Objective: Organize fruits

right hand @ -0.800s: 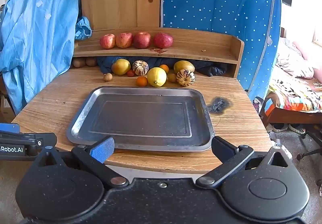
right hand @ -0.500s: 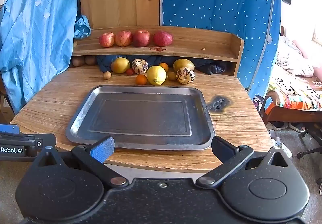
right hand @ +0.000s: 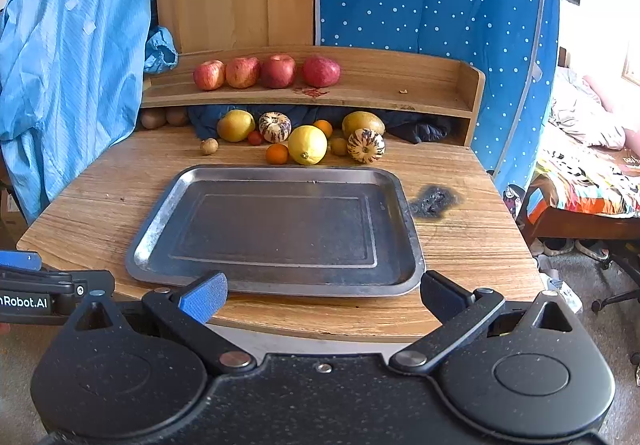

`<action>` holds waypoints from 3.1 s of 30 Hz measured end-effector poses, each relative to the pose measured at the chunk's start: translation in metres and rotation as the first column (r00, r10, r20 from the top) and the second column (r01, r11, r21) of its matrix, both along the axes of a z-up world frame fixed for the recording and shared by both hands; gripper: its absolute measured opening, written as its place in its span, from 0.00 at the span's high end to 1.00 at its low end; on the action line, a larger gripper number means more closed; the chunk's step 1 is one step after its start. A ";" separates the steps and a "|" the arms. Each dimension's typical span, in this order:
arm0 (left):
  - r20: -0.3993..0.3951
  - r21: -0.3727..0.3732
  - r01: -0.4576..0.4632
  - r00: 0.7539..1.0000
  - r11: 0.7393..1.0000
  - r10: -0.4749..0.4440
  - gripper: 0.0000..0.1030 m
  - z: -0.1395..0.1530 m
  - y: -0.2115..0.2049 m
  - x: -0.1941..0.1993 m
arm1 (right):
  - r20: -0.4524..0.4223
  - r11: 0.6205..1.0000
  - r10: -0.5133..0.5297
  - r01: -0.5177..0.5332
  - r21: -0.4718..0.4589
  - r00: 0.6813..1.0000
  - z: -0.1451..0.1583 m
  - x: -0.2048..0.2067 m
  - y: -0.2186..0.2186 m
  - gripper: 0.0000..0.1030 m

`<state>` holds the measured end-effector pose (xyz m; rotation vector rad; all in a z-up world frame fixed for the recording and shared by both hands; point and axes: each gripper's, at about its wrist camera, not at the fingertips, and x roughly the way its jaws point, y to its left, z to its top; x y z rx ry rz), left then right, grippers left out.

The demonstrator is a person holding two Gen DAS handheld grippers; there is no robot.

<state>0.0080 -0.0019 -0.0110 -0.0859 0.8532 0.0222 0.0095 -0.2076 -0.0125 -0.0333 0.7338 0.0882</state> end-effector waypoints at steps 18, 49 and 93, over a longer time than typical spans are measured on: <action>-0.072 0.016 -0.009 0.997 1.000 0.010 0.01 -0.015 -0.017 0.012 | -0.064 1.000 0.012 -0.011 0.028 0.998 -0.016 0.017 -0.018 0.01; -0.153 0.076 -0.136 0.977 0.988 0.147 0.01 -0.026 -0.030 0.079 | -0.075 0.984 0.180 -0.179 0.020 0.981 -0.043 0.097 -0.034 0.01; -0.195 -0.060 0.048 0.979 0.997 -0.059 0.11 -0.040 0.062 0.304 | -0.232 0.950 0.134 -0.058 0.308 0.963 -0.062 0.270 0.047 0.18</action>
